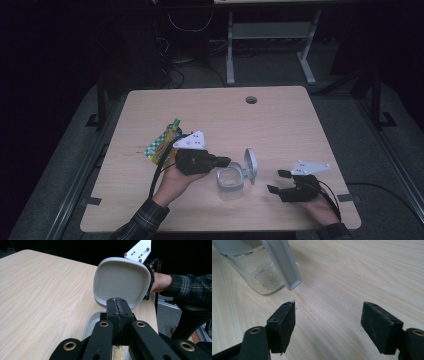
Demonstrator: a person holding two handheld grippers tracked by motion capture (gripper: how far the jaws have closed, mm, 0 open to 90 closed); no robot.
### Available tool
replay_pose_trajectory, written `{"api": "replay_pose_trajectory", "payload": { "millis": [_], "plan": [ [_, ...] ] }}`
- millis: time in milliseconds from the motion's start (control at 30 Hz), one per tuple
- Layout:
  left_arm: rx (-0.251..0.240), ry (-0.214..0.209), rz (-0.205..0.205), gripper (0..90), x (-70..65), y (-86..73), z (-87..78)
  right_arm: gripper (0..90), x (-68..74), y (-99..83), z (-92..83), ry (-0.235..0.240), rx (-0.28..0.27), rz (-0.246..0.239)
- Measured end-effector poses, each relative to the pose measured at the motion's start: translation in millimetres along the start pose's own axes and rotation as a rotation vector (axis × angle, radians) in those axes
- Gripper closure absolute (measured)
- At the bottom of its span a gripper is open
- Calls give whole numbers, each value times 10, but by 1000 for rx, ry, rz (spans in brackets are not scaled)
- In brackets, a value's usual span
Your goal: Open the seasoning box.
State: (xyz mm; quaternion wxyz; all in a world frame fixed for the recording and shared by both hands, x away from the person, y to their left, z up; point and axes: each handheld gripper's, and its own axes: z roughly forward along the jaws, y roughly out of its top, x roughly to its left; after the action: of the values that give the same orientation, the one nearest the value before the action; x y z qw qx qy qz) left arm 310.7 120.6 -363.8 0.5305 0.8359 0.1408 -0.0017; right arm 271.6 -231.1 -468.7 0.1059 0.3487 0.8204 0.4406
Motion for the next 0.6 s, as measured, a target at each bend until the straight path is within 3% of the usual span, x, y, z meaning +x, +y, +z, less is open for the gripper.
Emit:
{"api": "replay_pose_trajectory", "payload": {
  "millis": [600],
  "plan": [
    [26,53,-47,898,-96,-228,-222,271,6,1,-7,3,-6,-6]
  ]
}}
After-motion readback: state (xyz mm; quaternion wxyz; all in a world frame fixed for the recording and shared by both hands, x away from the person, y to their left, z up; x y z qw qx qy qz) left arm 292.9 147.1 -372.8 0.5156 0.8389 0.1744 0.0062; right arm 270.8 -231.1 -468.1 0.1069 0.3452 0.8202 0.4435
